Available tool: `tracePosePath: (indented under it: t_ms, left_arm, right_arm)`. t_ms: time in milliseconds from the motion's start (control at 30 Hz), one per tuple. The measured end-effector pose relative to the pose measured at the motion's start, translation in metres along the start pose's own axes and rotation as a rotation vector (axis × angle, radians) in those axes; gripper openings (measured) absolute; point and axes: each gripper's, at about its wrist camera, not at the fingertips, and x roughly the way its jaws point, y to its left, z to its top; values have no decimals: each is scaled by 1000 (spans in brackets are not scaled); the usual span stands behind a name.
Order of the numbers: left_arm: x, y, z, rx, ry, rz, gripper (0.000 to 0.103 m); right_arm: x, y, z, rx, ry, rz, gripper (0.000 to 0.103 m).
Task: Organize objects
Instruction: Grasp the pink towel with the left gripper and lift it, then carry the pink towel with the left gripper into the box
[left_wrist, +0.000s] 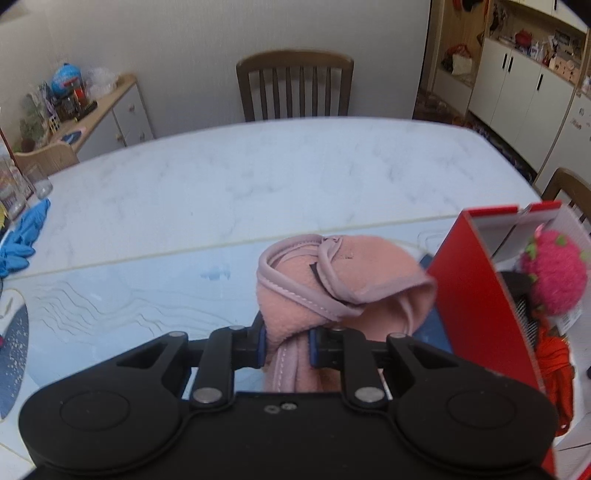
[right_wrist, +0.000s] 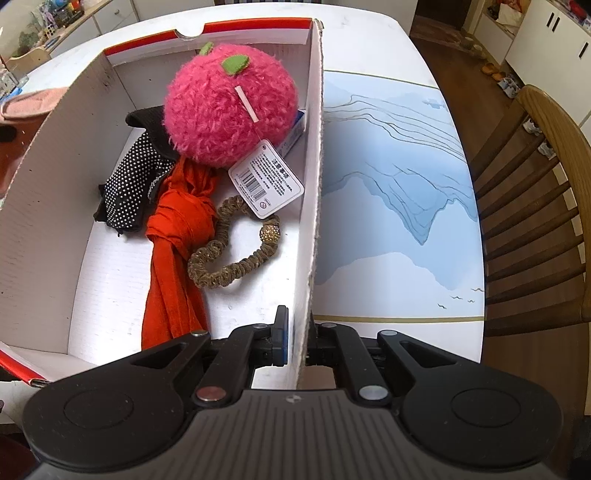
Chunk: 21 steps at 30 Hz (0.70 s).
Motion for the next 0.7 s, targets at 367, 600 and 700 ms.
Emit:
tracePosePath:
  t_ms: [367,600,700]
  left_arm:
    - [-75,-10,25,21,-142,-41,17]
    - [-116,-38,26,80,-217,-126,17]
    - [-130,-56,25,118,-240,-179,17]
  right_arm:
    - [-2,0,-1,-12,-18,10,5]
    - [-3,-1,-1,-11,-23,17,5]
    - [-3,-1,-1,-14,-24,19,5]
